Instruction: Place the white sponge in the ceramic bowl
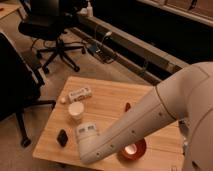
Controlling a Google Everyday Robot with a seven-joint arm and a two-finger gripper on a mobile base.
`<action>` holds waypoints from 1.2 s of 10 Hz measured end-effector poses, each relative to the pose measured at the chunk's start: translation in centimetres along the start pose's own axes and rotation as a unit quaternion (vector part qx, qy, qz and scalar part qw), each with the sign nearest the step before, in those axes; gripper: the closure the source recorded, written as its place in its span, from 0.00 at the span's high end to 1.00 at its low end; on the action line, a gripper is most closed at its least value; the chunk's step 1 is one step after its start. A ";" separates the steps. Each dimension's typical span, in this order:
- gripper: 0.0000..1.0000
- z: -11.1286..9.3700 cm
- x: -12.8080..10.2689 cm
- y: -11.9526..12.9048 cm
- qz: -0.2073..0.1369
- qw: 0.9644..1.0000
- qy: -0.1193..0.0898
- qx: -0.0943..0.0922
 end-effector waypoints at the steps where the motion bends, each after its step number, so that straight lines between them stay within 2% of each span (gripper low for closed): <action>1: 0.00 -0.9 0.6 -0.9 0.012 1.000 0.004 0.016; 3: 0.00 -2.3 1.4 -2.0 0.025 0.999 0.014 0.037; 4: 0.00 -3.3 2.3 -2.8 0.039 0.998 0.027 0.050; 5: 0.00 -3.6 2.5 -3.0 0.043 0.997 0.030 0.053; 6: 0.00 -4.6 3.3 -3.7 0.060 0.995 0.041 0.064; 7: 0.00 -5.1 3.9 -4.0 0.072 0.994 0.048 0.068; 10: 0.00 -6.0 5.2 -4.6 0.097 0.991 0.071 0.060; 12: 0.00 -6.6 5.9 -5.8 0.122 0.988 0.077 0.062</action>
